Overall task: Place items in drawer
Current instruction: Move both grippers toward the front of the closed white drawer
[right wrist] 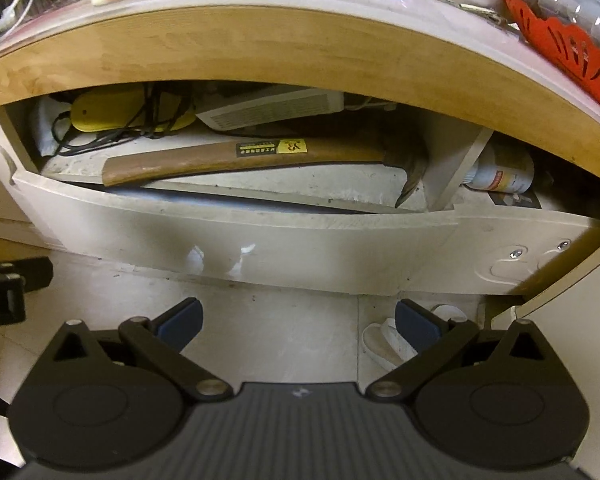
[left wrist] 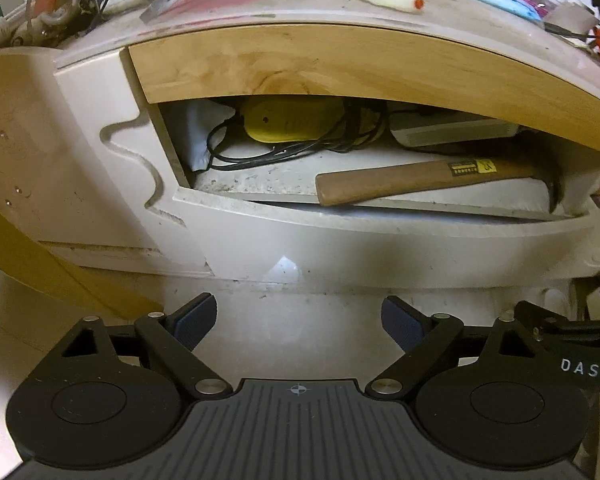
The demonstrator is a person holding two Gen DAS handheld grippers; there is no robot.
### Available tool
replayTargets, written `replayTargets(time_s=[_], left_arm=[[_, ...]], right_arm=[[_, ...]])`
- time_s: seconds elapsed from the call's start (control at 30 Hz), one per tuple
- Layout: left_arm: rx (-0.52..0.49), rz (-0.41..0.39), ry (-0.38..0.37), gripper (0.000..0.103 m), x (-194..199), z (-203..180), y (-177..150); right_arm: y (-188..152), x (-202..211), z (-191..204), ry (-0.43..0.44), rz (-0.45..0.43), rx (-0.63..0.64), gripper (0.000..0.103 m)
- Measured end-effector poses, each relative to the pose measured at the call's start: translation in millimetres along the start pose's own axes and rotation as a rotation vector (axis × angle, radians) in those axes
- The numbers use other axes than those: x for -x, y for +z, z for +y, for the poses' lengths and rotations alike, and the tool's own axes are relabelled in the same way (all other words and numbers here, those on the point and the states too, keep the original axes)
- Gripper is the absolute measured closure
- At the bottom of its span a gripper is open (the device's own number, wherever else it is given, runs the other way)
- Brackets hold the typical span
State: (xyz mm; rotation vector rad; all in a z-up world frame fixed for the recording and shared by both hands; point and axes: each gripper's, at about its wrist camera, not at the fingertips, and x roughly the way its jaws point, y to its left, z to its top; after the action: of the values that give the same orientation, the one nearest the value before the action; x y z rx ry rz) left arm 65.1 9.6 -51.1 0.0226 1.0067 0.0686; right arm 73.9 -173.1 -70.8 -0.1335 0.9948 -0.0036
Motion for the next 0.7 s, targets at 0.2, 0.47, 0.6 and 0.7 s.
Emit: replayTargets(time_s=[0.2, 0.47, 0.6, 0.7], left_arm=[[-0.004, 0.007, 0.022, 0.011, -13.4, -2.8, 4.5], [-0.011, 0.03, 0.057, 0.011, -34.0, -6.0, 8.2], [-0.025, 0.036, 0.073, 0.011, -42.6, -8.2, 9.1], [-0.034, 0.033, 0.081, 0.011, -48.0, -9.5, 10.4]], right_arm=[[5.0, -10.5, 0.3, -0.004, 0.003, 0.003, 0.0], [10.5, -26.7, -0.9, -0.009, 0.02, -0.002, 0.0], [13.2, -34.4, -1.6, -0.012, 0.025, -0.004, 0.0], [15.6, -40.0, -1.8, -0.014, 0.028, -0.003, 0.0]])
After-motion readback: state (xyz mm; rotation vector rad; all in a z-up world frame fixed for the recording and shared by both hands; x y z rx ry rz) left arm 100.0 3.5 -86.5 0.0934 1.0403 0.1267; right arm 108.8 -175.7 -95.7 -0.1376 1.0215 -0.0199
